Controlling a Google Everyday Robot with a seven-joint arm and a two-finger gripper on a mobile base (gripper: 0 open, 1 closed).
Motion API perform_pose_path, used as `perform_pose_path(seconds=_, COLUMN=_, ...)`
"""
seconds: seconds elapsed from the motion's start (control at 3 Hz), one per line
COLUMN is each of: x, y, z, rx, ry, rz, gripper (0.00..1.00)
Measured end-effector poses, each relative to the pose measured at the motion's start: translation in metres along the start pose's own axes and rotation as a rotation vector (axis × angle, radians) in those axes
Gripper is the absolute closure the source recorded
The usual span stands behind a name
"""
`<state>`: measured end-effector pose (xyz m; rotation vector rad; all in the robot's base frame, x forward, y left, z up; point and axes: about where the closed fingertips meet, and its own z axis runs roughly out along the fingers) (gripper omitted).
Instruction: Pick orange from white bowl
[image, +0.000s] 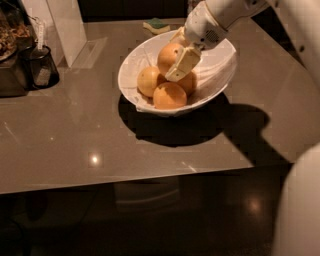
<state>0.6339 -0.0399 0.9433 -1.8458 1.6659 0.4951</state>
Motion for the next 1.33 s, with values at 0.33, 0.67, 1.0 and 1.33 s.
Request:
perform_pose_path(seconds=0.33, x=-0.001, y=0.035, z=-0.049, rx=0.148, ry=-0.091, rz=0.018, gripper=1.0)
perform_pose_path(seconds=0.67, x=0.002, y=0.067, z=-0.077, rx=0.271, ry=-0.127, rz=0.042, gripper=1.0)
perform_pose_path(seconds=1.0, x=0.005, y=0.099, z=-0.102, rx=0.384, ry=-0.145, rz=0.069, gripper=1.0)
perform_pose_path(seconds=1.33, x=0.019, y=0.105, z=-0.11, rx=0.407, ry=-0.135, rz=0.098, gripper=1.0)
